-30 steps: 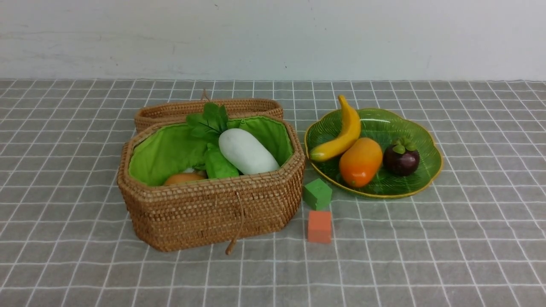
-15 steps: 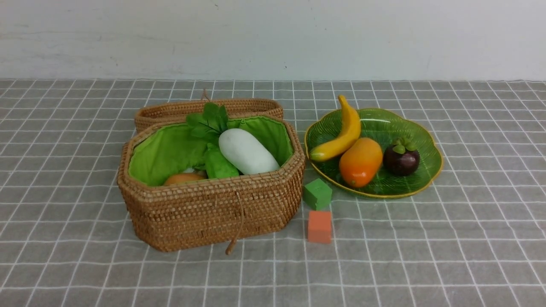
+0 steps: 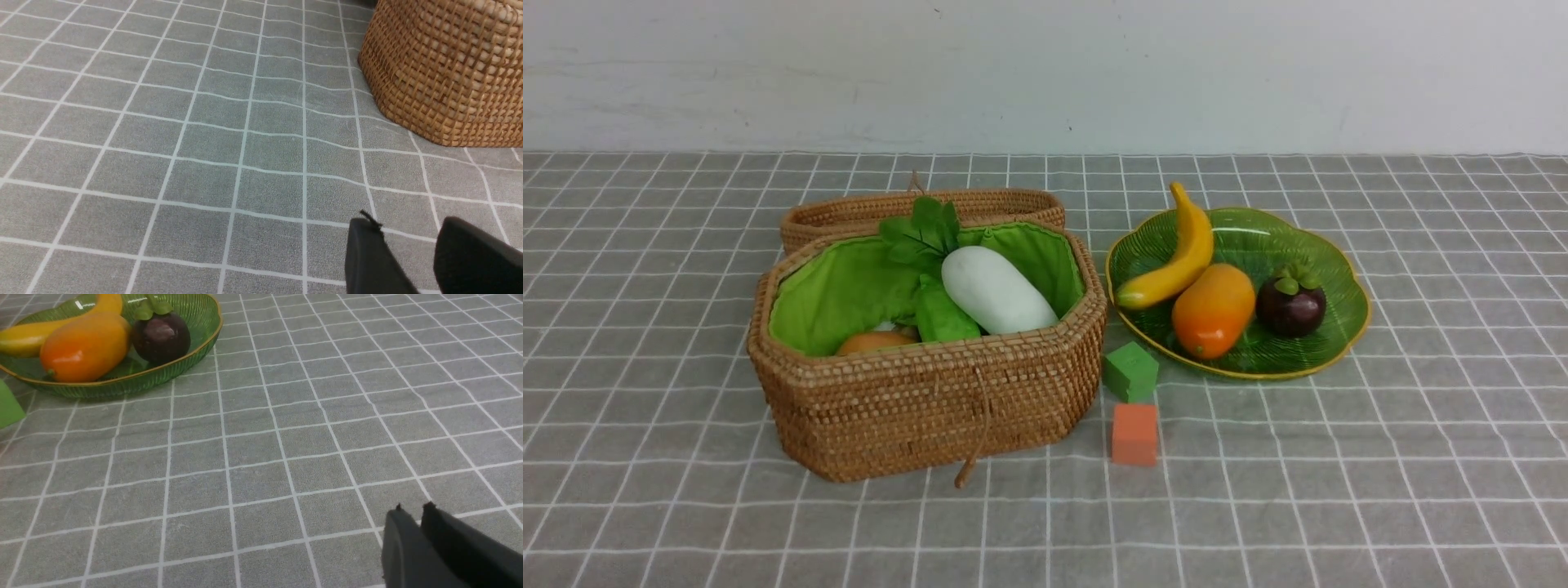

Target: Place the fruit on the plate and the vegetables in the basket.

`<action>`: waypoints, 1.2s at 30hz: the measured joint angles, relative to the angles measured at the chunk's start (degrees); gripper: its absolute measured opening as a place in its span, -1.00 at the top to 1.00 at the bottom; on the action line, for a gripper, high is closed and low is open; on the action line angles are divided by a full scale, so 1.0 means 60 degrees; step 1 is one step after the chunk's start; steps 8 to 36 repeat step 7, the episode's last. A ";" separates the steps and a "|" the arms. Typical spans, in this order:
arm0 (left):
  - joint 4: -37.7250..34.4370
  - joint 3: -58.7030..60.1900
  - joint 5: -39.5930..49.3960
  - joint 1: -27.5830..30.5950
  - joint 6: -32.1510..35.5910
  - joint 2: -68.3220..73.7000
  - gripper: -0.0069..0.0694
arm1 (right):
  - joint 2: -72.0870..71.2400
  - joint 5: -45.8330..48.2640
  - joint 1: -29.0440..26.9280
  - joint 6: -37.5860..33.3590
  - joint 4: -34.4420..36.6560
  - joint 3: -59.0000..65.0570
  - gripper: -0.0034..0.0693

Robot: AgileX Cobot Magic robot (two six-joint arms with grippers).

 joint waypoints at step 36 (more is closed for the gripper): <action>0.0000 0.0000 0.0000 0.0000 0.0000 0.0000 0.19 | 0.0000 0.0000 0.0000 0.0077 0.0000 0.0000 0.69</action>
